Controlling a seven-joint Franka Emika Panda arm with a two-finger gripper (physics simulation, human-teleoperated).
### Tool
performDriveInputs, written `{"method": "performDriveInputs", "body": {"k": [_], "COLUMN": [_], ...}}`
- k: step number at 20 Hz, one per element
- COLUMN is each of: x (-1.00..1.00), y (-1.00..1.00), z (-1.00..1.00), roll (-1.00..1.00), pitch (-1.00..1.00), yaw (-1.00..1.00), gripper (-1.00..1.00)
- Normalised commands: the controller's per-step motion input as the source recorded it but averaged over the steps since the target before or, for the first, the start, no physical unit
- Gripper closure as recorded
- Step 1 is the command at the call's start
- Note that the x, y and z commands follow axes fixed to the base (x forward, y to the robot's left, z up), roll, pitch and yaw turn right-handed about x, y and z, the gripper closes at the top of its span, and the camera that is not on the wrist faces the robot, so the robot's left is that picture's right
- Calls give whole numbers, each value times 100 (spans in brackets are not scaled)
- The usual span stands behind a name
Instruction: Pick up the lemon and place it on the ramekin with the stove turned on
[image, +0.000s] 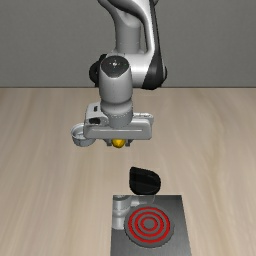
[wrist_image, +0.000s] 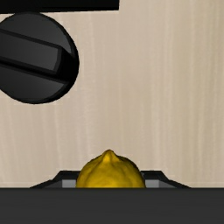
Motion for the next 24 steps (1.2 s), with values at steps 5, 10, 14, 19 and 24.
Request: {"method": "performDriveInputs", "body": {"k": [5, 10, 14, 19, 24], "x": [-40, -80, 0, 0, 0], "y": [0, -20, -100, -80, 0], "z": [60, 0, 0, 0, 0], "roll": [0, 0, 0, 0, 0], "pitch": [0, 0, 0, 0, 0], "yaw": [0, 0, 0, 0, 0], "gripper": [100, 100, 100, -100, -100]}}
